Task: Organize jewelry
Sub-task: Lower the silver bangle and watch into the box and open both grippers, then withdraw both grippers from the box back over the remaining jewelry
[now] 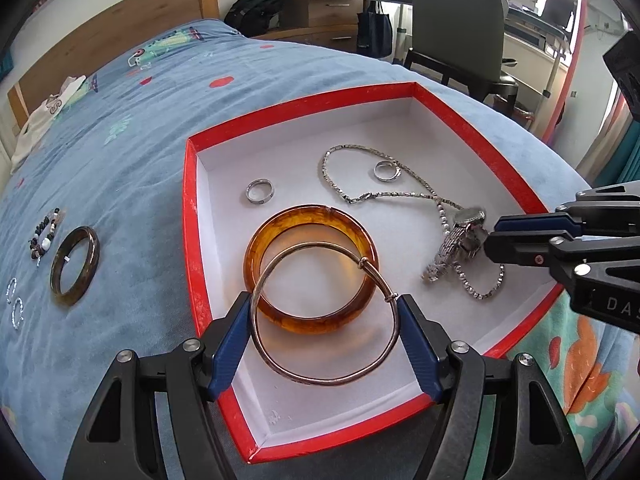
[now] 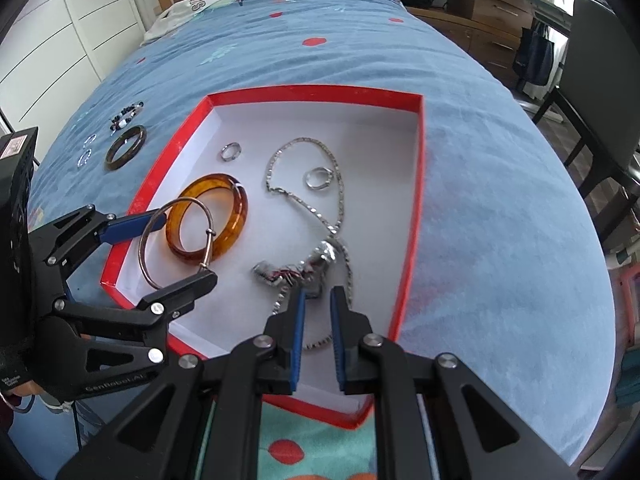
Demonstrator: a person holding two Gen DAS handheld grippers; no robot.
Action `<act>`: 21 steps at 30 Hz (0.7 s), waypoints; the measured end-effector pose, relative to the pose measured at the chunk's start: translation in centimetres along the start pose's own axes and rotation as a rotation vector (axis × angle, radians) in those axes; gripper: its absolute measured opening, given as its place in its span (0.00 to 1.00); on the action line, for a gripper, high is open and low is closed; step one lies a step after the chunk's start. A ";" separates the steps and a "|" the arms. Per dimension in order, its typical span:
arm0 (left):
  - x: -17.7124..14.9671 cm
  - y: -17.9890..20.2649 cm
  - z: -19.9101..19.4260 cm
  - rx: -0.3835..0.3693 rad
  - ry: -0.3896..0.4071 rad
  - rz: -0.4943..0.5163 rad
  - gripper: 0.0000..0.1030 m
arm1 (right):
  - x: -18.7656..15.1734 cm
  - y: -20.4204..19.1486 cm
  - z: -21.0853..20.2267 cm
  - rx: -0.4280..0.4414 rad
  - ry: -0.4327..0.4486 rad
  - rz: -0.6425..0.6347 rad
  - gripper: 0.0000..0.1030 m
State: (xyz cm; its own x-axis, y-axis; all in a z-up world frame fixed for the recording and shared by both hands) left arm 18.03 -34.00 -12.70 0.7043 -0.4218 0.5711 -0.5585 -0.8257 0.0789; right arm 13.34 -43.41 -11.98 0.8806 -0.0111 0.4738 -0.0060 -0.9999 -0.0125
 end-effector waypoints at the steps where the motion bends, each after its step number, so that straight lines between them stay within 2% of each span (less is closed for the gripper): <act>1: 0.0 0.0 -0.1 -0.003 -0.001 -0.002 0.68 | -0.1 0.1 -0.3 -0.002 0.003 0.005 0.13; 6: -0.1 0.1 -0.6 -0.018 0.000 -0.009 0.69 | -0.6 0.5 -1.5 -0.010 0.018 0.024 0.13; 13: -0.4 0.3 -1.4 0.000 0.001 0.016 0.70 | -0.7 0.0 -3.8 -0.020 0.049 0.030 0.13; 19: -0.1 -0.3 -4.1 -0.003 0.037 -0.011 0.71 | -1.0 -0.6 -6.1 -0.030 0.074 0.045 0.13; 21: 0.0 -0.9 -5.7 -0.005 0.059 -0.039 0.75 | -0.9 -1.0 -7.1 -0.037 0.086 0.043 0.13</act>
State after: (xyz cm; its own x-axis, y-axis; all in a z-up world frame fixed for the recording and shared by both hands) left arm 16.02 -31.09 -8.14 0.6987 -0.3662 0.6145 -0.5331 -0.8394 0.1059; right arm 9.19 -42.47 -6.14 0.8352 -0.0528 0.5475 -0.0615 -0.9981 -0.0024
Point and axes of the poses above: each gripper's, at about its wrist camera, not at the fingertips, and z roughly the way its jaws point, y to its right, x to its top, the point moved 6 cm from there along z, roughly the way its jaws point, and after that the axes turned 9 degrees about -z, right-handed, at the moved point
